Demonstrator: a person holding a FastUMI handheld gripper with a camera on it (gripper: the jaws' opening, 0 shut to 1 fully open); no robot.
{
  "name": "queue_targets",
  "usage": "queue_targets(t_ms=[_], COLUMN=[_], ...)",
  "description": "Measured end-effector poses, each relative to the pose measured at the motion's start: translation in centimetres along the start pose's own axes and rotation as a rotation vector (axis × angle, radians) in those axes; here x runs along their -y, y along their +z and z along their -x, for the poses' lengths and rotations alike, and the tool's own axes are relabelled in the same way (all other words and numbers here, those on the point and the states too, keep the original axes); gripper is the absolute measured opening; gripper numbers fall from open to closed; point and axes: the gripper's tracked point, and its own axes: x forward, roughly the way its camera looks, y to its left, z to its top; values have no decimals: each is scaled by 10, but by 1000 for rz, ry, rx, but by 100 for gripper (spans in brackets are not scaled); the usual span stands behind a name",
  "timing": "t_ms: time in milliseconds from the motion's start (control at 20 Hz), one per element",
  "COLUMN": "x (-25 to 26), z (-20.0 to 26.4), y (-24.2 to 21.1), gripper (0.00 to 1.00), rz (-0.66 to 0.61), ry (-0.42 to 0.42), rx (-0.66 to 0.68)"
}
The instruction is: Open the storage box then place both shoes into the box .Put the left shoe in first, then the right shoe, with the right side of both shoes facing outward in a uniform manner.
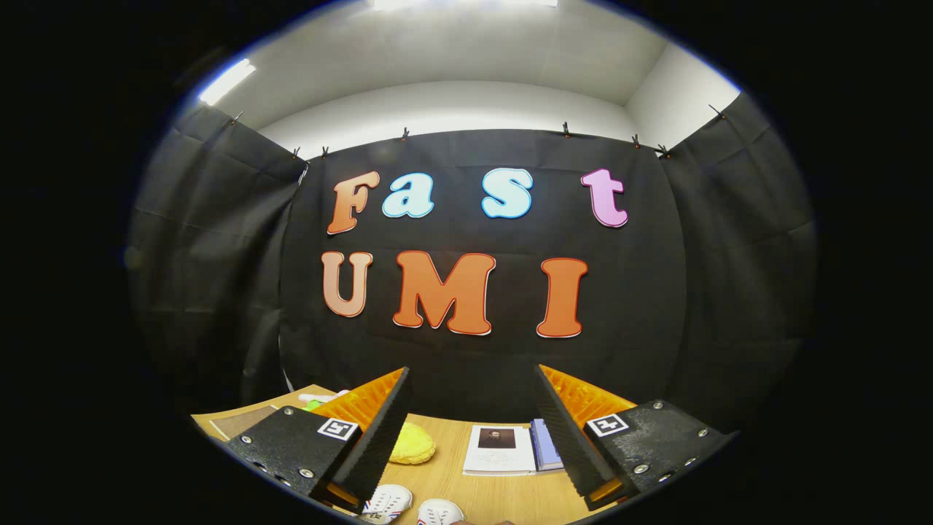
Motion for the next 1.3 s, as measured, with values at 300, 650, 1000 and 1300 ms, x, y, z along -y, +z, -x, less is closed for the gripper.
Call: queue_targets(t_ms=[300,650,1000,1300], x=[-26,-80,-148,-197], z=[-7,-14,-1,12], y=[-7,-39,-142,-193], gripper=[98,98,99,98], rz=[-23,-95,-335,-545], ry=[75,226,388,460], rx=[-29,-138,-564,-821])
